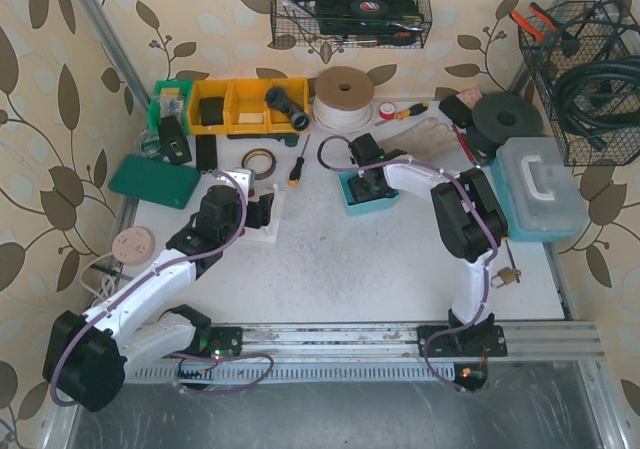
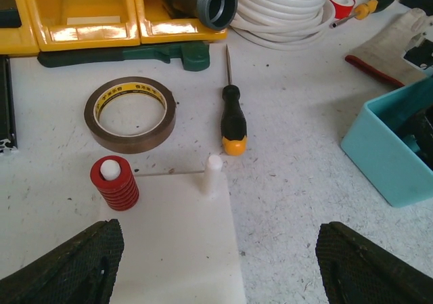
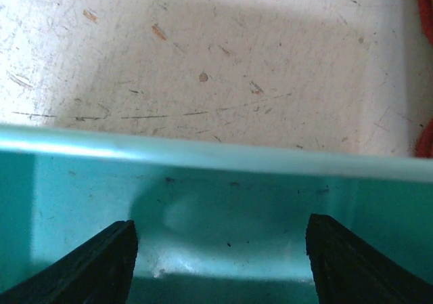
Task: Install the large spring
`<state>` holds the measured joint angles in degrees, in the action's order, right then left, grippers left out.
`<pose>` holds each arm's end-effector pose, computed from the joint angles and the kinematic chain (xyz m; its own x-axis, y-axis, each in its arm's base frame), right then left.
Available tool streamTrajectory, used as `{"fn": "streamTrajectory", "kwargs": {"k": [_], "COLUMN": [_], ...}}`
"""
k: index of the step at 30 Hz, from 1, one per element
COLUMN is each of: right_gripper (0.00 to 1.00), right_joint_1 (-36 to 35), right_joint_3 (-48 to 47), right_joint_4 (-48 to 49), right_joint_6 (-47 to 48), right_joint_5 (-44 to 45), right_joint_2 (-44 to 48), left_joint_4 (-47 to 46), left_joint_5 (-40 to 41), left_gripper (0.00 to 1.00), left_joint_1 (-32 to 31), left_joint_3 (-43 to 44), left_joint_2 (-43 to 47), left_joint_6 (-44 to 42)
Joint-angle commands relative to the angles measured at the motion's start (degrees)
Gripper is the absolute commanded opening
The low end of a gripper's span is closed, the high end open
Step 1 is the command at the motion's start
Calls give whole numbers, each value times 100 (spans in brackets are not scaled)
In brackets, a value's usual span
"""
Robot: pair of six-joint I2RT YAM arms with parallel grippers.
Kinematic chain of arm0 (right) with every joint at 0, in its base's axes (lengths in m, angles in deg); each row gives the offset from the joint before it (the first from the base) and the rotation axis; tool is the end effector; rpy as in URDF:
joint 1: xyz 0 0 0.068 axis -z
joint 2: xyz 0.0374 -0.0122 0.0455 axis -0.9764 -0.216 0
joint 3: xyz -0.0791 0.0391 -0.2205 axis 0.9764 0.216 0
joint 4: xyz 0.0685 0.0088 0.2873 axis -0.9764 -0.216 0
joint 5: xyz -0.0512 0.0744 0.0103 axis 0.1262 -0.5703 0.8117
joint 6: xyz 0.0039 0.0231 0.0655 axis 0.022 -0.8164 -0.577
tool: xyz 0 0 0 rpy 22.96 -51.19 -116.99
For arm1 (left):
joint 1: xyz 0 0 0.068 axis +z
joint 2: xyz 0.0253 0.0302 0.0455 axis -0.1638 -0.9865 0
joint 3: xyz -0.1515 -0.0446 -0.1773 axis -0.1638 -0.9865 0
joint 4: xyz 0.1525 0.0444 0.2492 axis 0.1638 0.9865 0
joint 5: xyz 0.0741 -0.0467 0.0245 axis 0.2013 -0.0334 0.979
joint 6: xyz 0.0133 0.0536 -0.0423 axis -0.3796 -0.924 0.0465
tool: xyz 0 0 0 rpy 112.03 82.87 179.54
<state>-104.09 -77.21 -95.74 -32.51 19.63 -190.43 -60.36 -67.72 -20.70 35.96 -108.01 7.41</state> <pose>0.3904 0.1834 0.0843 -0.8552 -0.2608 -0.4479 -0.2413 0.9652 -0.1013 0.2602 -0.1407 0.1923 -0.4152 -0.0017 -0.9097 0.2884 0.9482 -0.1334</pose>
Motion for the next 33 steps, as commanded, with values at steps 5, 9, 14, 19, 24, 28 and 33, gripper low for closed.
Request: {"fn": "streamTrajectory", "kwargs": {"k": [5,9,14,19,24,28,33], "right_gripper": [69,73,74,77,78,79,78], "right_joint_1": [-6,22,157,171,174,189,198], "right_joint_3": [-552,-675,-704,-945,-1291,-1388,-1486], "right_joint_4": [-621,-1205,-1751,-1987,-2097,-2191,-2233], "right_joint_6": [168,517,660,722,715,724,715], "right_joint_5": [-150,-384,-978,-1044,-909,-738,-785], "right_joint_2": [157,408,567,361,-159,-437,-642], "left_joint_4": [-113,-202,-273,-371,-382,-371,-403], "left_joint_5": [253,335,277,173,188,190,246], "left_gripper": [81,81,81,81,81,81,81], "left_joint_1": [-75,-79,-73,-118,-136,-173,-179], "left_joint_3": [-18,-109,-134,-206,-218,-235,-274], "left_joint_2": [131,98,88,174,202,290,380], "left_joint_6": [-90,-98,-108,-96,-94,-113,-119]}}
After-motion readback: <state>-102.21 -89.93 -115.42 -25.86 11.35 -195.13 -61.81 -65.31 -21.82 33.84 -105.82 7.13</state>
